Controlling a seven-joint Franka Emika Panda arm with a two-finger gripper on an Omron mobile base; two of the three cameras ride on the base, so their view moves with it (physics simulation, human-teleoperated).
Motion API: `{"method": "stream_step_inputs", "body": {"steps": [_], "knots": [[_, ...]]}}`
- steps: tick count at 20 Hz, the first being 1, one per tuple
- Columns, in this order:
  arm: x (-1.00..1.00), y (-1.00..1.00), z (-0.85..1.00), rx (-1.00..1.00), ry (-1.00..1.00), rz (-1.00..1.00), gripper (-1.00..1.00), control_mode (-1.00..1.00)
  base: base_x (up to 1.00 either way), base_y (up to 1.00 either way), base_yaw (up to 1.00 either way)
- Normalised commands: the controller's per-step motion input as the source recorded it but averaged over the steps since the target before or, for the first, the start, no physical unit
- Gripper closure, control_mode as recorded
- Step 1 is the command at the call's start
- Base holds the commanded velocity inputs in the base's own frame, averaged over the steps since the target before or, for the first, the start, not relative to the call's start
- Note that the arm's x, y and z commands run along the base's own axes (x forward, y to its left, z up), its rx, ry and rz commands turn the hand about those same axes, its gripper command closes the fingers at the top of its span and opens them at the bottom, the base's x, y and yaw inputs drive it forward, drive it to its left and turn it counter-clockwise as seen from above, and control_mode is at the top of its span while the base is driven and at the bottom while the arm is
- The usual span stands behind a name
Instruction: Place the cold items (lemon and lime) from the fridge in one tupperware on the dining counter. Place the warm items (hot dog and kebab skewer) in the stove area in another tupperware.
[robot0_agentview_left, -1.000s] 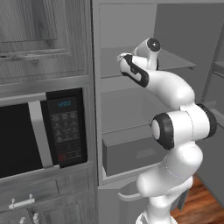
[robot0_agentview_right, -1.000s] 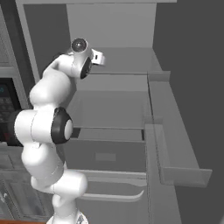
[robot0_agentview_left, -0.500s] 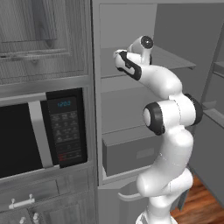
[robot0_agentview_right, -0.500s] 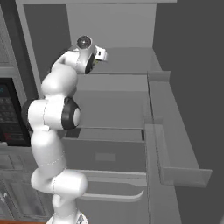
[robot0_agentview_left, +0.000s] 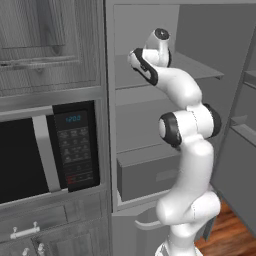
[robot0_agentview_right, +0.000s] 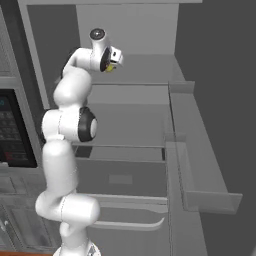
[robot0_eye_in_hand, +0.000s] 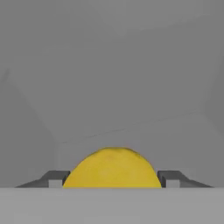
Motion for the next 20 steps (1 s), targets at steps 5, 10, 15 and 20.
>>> {"method": "stream_step_inputs", "body": {"steps": [5, 10, 15, 20], "knots": [[-0.64, -0.17, -0.57, 0.23, -0.18, -0.03, 1.00, -1.00, 0.00, 0.00, 0.00], [-1.00, -0.13, -0.53, 0.54, -0.74, 0.00, 1.00, -1.00, 0.00, 0.00, 0.00], [-1.00, 0.00, -0.03, 0.08, -0.29, 0.00, 1.00, -1.00, 0.00, 0.00, 0.00], [-1.00, -0.04, 0.36, -0.21, 0.04, 0.01, 1.00, -1.00, 0.00, 0.00, 0.00]]}}
